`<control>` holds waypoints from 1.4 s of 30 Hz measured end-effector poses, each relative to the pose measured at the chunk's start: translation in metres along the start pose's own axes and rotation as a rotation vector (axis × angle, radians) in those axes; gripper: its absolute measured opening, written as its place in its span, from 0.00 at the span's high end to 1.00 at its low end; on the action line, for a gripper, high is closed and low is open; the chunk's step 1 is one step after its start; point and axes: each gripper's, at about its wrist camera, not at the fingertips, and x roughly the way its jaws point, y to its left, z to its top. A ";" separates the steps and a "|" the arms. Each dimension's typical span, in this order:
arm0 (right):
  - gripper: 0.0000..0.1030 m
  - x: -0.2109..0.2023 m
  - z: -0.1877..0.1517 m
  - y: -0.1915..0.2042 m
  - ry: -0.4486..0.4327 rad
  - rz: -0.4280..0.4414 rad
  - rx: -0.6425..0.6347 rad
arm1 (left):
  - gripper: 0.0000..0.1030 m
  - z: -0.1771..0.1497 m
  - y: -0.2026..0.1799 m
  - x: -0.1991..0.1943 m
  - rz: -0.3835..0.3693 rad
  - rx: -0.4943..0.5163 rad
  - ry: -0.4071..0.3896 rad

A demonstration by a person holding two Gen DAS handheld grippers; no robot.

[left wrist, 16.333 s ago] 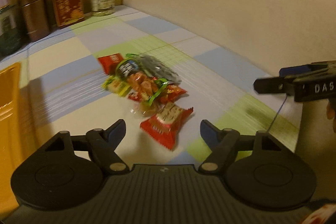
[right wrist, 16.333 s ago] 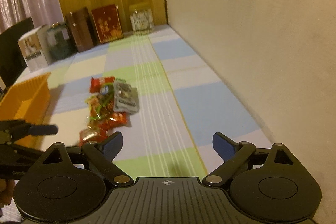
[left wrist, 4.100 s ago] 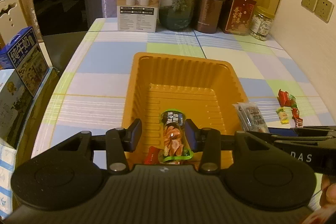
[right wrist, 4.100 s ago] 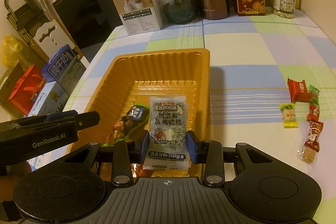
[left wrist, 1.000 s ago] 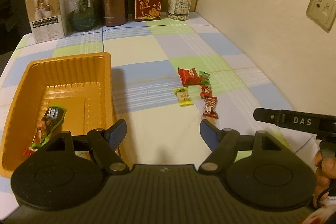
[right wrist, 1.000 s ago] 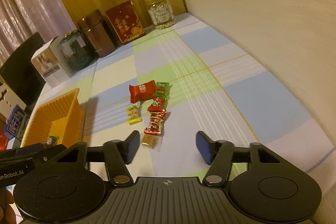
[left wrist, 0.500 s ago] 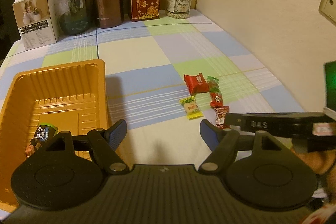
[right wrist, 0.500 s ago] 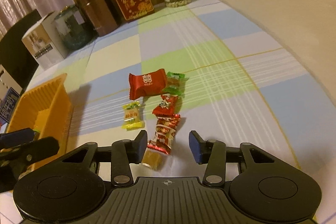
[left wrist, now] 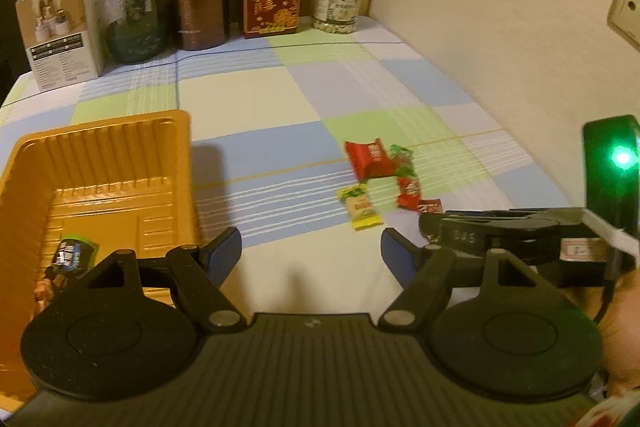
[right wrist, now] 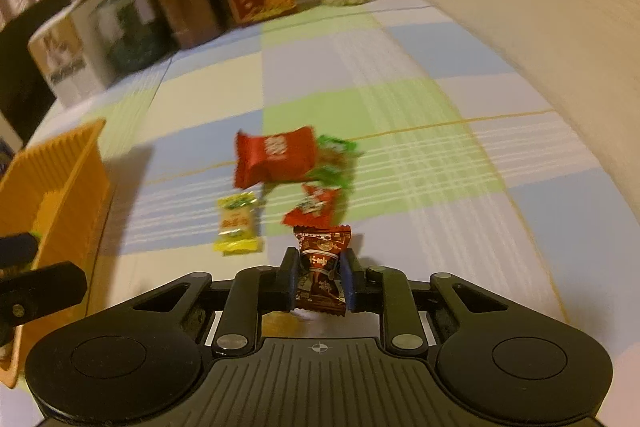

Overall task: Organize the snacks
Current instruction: 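Grasp the brown-wrapped chocolate candy with the right gripper, then grasp the tan square candy with the left gripper while the right holds the chocolate candy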

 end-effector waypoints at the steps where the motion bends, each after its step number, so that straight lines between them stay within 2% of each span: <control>1: 0.79 -0.005 0.000 -0.006 -0.006 0.003 0.020 | 0.28 0.000 -0.004 0.000 -0.006 0.005 -0.001; 5: 0.79 -0.027 -0.002 -0.037 -0.022 -0.003 0.100 | 0.29 -0.002 -0.023 0.006 -0.037 0.032 0.009; 10: 0.79 -0.046 -0.010 -0.064 -0.032 -0.036 0.137 | 0.32 -0.015 -0.051 0.023 -0.082 0.081 0.027; 14: 0.79 -0.054 -0.019 -0.079 -0.030 -0.050 0.143 | 0.39 -0.028 -0.066 0.044 -0.118 0.113 0.047; 16: 0.79 -0.057 -0.021 -0.084 -0.030 -0.051 0.152 | 0.46 -0.033 -0.069 0.052 -0.130 0.119 0.052; 18: 0.79 -0.059 -0.022 -0.089 -0.034 -0.053 0.155 | 0.48 -0.037 -0.072 0.059 -0.141 0.116 0.046; 24: 0.79 -0.059 -0.021 -0.092 -0.034 -0.043 0.167 | 0.57 -0.039 -0.078 0.074 -0.143 0.137 0.029; 32: 0.79 -0.058 -0.021 -0.088 -0.036 -0.044 0.158 | 0.74 -0.038 -0.077 0.079 -0.133 0.155 0.021; 42: 0.79 -0.072 -0.018 -0.074 -0.053 -0.030 0.140 | 0.76 -0.044 -0.070 0.052 -0.135 0.108 0.028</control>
